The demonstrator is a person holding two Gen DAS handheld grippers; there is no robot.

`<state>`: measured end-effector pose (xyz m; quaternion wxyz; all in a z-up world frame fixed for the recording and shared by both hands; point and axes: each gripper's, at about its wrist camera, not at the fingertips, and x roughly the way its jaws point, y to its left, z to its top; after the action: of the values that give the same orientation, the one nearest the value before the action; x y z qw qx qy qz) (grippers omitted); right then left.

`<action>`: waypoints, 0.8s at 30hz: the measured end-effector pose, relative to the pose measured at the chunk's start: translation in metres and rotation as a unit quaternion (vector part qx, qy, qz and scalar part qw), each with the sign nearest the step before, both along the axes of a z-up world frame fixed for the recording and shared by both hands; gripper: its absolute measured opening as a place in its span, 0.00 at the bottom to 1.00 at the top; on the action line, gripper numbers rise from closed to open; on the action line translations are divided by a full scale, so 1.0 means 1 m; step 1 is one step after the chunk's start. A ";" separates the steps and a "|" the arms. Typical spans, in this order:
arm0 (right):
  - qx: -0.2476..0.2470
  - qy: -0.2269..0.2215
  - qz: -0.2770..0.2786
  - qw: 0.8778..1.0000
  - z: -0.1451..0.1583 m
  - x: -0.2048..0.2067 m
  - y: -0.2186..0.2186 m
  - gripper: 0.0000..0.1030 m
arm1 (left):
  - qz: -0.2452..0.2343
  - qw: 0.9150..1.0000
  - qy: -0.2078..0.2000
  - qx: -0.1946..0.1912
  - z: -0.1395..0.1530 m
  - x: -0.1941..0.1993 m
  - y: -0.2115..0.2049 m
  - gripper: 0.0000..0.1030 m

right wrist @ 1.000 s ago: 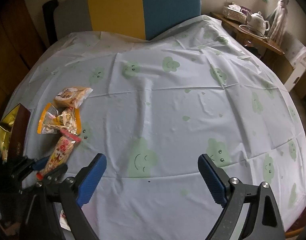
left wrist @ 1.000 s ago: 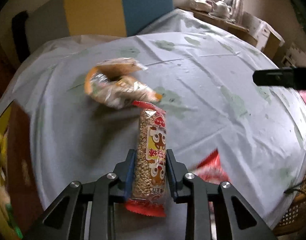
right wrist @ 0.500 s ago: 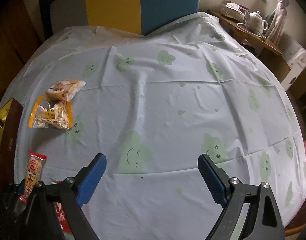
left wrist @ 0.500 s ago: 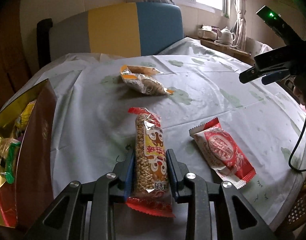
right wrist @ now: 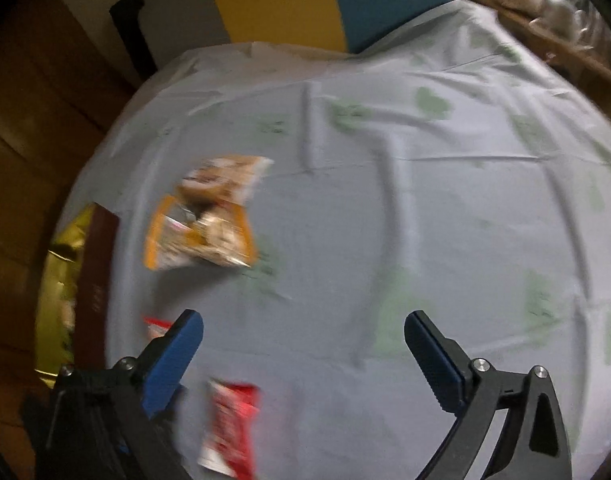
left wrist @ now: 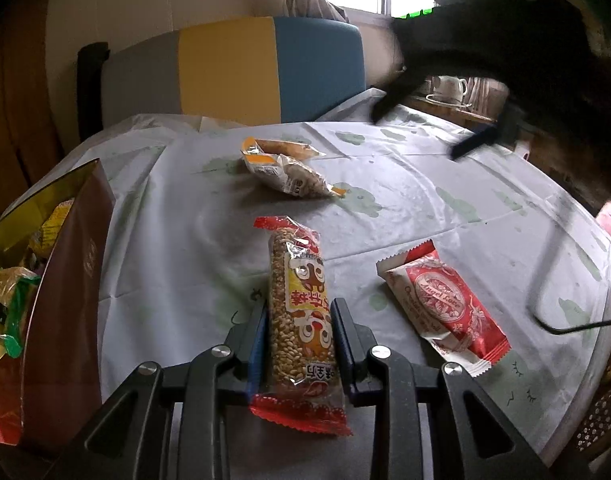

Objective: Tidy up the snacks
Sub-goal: 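Move the right gripper onto the square cake packet and close on it while the left holds the peanut bar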

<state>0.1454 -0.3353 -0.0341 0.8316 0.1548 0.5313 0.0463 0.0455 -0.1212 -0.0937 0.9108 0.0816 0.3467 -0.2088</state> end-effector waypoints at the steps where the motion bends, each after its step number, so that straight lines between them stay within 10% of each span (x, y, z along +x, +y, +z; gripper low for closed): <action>1: -0.004 0.001 0.009 1.000 0.001 0.010 0.010 1.00 | 0.000 1.000 -0.001 -0.002 0.000 0.000 0.001 0.30; 19: -0.121 0.068 0.039 0.990 -0.036 0.162 0.118 0.99 | -0.005 0.999 0.011 -0.042 0.001 0.006 0.010 0.30; 21: -0.134 0.076 0.035 0.987 -0.041 0.162 0.116 0.72 | -0.005 0.999 0.010 -0.041 0.001 0.006 0.010 0.30; 24: -0.129 0.049 0.029 0.990 -0.028 0.154 0.105 0.67 | -0.004 0.999 0.009 -0.039 0.001 0.004 0.009 0.30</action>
<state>0.2990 -0.2300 -0.0624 0.8159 0.0332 0.5772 -0.0064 0.0496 -0.1117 -0.0931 0.9093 0.0461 0.3460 -0.2267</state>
